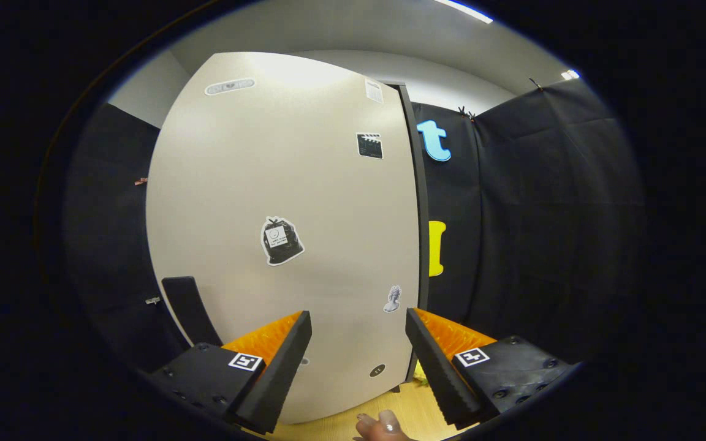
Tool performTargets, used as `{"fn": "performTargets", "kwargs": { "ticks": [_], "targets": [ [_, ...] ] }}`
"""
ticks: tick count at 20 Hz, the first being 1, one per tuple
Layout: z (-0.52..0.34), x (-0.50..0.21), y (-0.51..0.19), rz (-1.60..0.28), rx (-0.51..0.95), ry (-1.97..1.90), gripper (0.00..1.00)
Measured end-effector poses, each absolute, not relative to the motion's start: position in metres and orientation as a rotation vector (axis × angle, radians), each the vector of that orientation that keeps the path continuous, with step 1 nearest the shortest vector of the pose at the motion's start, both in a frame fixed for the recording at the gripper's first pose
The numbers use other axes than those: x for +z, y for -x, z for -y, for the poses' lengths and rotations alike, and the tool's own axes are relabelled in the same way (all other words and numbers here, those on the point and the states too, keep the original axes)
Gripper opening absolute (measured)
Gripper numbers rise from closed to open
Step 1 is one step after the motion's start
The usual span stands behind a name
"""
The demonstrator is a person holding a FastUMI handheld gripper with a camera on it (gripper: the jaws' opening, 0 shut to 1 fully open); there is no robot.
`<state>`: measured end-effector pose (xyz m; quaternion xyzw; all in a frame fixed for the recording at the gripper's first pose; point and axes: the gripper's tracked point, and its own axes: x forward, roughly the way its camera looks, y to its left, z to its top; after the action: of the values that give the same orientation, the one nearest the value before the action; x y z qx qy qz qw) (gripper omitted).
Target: Open the shoe cabinet door, grab the shoes and put them into the shoe cabinet, then close the shoe cabinet door.
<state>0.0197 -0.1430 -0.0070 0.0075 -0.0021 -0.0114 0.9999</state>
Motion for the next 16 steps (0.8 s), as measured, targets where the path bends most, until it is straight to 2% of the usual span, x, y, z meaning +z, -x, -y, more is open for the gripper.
{"fn": "performTargets", "kwargs": {
  "ticks": [16],
  "targets": [
    [0.106, -0.004, 0.003, 0.014, 0.016, 0.034, 0.98]
  ]
}}
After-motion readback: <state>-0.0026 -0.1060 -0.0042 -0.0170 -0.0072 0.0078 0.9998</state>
